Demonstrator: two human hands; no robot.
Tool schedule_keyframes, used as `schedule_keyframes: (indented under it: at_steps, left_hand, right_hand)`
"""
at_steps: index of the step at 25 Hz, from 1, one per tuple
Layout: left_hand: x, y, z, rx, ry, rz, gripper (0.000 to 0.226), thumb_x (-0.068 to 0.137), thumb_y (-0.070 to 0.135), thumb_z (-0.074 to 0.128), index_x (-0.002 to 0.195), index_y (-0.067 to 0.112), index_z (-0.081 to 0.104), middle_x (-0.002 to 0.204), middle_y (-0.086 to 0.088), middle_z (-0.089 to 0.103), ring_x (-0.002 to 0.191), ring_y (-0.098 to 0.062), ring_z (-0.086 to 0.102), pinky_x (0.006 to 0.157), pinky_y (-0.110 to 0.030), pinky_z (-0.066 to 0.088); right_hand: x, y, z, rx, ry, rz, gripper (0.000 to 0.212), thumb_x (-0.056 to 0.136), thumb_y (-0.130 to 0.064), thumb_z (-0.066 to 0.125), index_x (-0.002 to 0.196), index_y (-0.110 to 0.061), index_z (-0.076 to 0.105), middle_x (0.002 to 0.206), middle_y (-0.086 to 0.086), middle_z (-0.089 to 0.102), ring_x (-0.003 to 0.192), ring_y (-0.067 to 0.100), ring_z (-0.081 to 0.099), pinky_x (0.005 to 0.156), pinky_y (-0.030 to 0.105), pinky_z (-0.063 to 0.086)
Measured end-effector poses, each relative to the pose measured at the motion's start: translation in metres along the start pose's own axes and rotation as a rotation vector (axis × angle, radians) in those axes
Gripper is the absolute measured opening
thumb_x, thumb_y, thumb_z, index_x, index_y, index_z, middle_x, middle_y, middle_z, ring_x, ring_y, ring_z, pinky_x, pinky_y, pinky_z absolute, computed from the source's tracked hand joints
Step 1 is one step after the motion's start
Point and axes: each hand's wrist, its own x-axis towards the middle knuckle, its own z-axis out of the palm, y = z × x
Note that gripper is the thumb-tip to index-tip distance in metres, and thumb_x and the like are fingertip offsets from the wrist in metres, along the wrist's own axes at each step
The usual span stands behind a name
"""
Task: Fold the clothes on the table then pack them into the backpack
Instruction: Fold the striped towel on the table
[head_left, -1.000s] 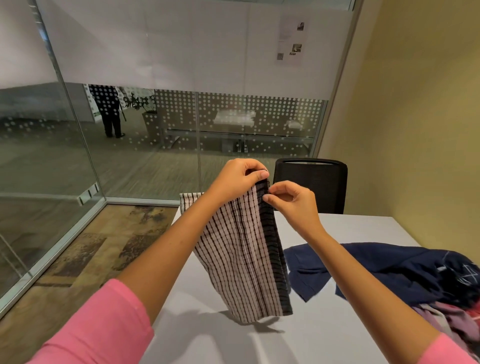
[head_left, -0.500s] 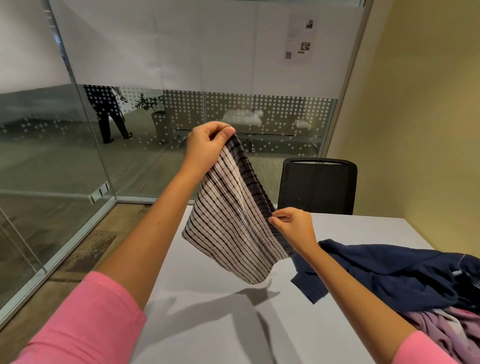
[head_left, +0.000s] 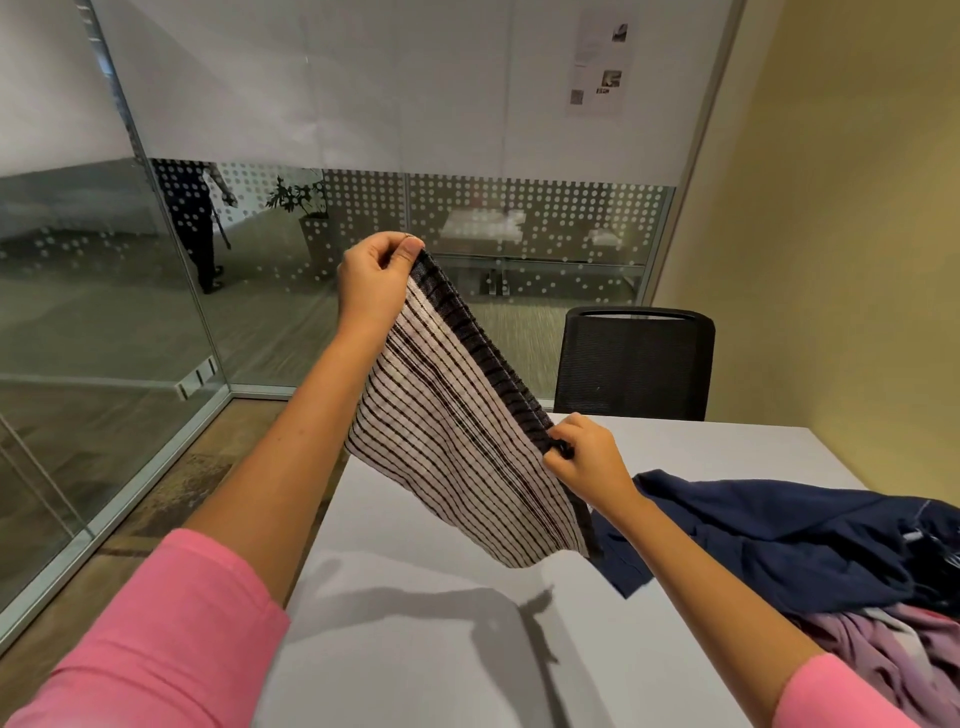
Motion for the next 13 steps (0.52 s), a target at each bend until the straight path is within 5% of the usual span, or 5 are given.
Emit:
schedule_keyframes:
  at_steps: [6,13]
  left_hand:
    - [0.020,0.002,-0.010,-0.043,0.104,-0.012,0.015,0.094,0.027,0.059,0.099,0.017,0.069,0.088,0.010,0.067,0.086,-0.005,0.061,0.080,-0.019,0.051]
    - [0.050,-0.019,-0.048,-0.030,0.254,-0.075,0.016,0.092,0.028,0.061,0.099,0.017,0.071,0.096,0.003,0.070,0.092,-0.009,0.064,0.085,-0.024,0.054]
  right_hand:
    - [-0.012,0.029,0.004,-0.080,-0.040,0.125,0.014,0.083,-0.014,0.062,0.084,-0.004,0.072,0.083,0.008,0.067,0.074,0.021,0.059,0.064,0.029,0.045]
    - [-0.004,0.048,-0.044,0.048,0.178,0.224,0.008,0.081,-0.010,0.070,0.086,-0.006,0.075,0.083,0.005,0.072,0.074,0.015,0.063,0.068,0.016,0.049]
